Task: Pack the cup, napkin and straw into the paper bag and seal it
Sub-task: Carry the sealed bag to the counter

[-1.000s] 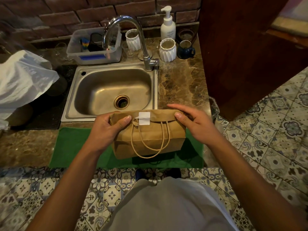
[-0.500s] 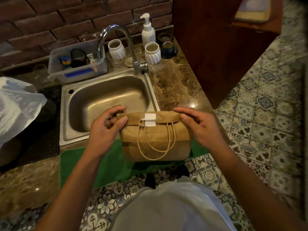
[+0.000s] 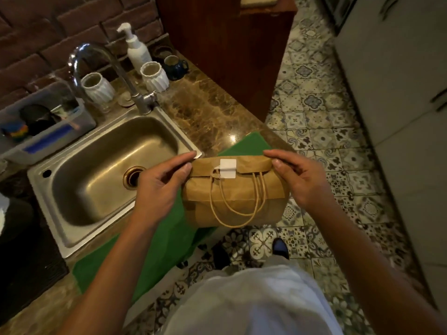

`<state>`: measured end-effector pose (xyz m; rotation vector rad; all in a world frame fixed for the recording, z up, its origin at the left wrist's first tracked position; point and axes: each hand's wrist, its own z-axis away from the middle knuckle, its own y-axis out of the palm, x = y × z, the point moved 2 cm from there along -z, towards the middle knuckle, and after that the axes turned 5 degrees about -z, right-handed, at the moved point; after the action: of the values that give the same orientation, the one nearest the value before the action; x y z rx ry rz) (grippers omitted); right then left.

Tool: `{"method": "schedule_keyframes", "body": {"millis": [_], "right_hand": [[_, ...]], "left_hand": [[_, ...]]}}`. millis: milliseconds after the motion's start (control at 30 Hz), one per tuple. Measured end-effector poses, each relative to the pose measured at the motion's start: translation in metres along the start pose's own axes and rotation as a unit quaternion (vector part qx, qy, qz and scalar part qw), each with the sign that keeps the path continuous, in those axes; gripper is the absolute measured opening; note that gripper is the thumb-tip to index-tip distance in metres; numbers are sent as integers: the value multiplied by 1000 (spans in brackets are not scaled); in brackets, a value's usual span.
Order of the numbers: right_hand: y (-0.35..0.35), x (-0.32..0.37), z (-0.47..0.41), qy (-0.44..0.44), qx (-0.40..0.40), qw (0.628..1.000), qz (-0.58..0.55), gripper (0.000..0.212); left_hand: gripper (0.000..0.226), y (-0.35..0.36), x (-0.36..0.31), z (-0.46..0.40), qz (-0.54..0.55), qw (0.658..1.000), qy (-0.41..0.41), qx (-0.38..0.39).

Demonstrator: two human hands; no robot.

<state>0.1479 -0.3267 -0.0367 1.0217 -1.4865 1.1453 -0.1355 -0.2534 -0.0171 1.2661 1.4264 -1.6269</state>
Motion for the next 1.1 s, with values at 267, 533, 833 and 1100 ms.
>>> {"method": "schedule_keyframes", "body": {"millis": [267, 533, 833, 1100], "right_hand": [[-93, -4, 90, 25, -155, 987, 33, 35], [-216, -7, 193, 35, -309, 950, 40, 34], [-346, -16, 288, -4, -412, 911, -32, 36], [-433, -8, 346, 10, -540, 838, 79, 33]], "left_hand": [[32, 107, -46, -12, 0, 986, 69, 150], [37, 259, -119, 6, 14, 952, 127, 279], [34, 425, -203, 42, 55, 916, 192, 347], [32, 563, -264, 64, 71, 877, 200, 431]]}}
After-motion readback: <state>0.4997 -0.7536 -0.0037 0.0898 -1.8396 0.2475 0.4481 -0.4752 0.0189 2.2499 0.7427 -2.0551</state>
